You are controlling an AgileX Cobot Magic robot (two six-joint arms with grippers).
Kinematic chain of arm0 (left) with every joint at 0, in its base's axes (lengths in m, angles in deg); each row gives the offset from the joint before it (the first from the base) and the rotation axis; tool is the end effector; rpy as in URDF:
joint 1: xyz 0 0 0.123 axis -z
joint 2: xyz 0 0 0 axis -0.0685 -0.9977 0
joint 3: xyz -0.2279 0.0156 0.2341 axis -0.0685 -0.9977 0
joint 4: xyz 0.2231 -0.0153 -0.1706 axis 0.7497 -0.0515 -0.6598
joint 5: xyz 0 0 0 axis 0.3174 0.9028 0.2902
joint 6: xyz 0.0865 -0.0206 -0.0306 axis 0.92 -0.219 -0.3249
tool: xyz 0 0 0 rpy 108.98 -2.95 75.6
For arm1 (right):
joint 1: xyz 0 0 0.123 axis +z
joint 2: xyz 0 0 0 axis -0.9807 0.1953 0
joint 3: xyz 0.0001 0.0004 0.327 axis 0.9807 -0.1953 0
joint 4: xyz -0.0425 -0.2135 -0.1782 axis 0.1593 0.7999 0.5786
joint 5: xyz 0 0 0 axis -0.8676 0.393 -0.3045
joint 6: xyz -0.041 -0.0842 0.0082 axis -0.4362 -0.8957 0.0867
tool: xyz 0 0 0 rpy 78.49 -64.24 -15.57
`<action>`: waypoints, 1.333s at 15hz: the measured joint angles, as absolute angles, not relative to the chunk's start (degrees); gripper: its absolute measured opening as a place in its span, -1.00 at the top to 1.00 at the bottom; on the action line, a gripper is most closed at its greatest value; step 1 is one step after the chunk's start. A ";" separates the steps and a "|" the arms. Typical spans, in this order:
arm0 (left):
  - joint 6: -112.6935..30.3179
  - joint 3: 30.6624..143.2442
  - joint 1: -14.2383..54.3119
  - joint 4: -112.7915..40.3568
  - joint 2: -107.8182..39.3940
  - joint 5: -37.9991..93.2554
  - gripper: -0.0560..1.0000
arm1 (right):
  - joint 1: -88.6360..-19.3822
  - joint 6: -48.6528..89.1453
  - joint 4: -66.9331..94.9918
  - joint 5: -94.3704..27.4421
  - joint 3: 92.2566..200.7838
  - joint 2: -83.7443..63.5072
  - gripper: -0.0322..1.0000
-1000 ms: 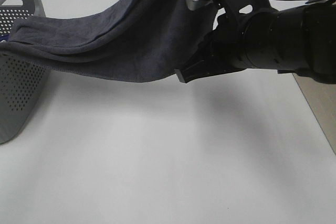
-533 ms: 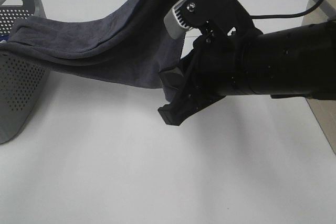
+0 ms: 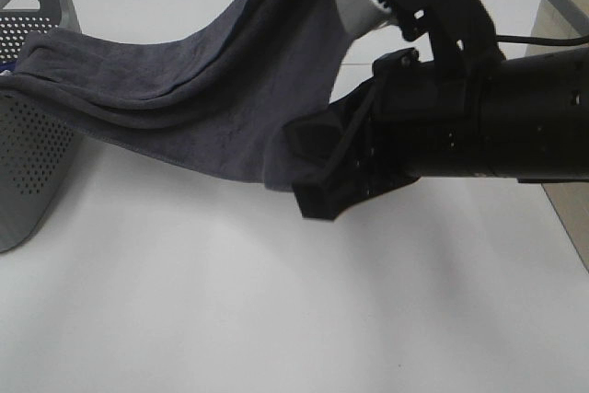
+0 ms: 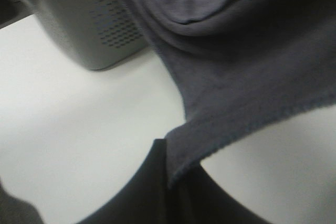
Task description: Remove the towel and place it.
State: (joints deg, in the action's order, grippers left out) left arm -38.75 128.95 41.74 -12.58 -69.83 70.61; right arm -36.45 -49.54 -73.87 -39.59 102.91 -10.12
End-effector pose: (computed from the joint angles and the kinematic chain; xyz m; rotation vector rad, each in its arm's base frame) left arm 0.3469 -0.3378 0.4778 1.3930 1.5270 0.1098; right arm 0.1981 0.1869 0.2656 -0.7540 2.0259 0.5219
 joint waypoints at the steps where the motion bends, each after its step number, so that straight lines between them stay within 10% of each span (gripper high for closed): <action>1: -38.35 128.95 41.74 -12.58 -69.83 70.67 0.89 | -36.45 -48.68 -69.29 -33.23 102.91 -9.89 0.92; 9: -37.55 128.95 41.80 -14.81 -69.89 73.25 0.89 | -45.22 16.98 -22.77 -20.97 104.58 -11.61 0.92; 20: -40.07 128.95 41.68 -10.40 -69.89 58.29 0.89 | -45.74 55.43 44.50 8.25 137.46 -13.73 0.92</action>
State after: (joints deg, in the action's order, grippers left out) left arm -40.07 128.95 41.68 -10.40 -69.89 58.29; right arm -45.74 55.43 44.50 8.25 137.46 -13.73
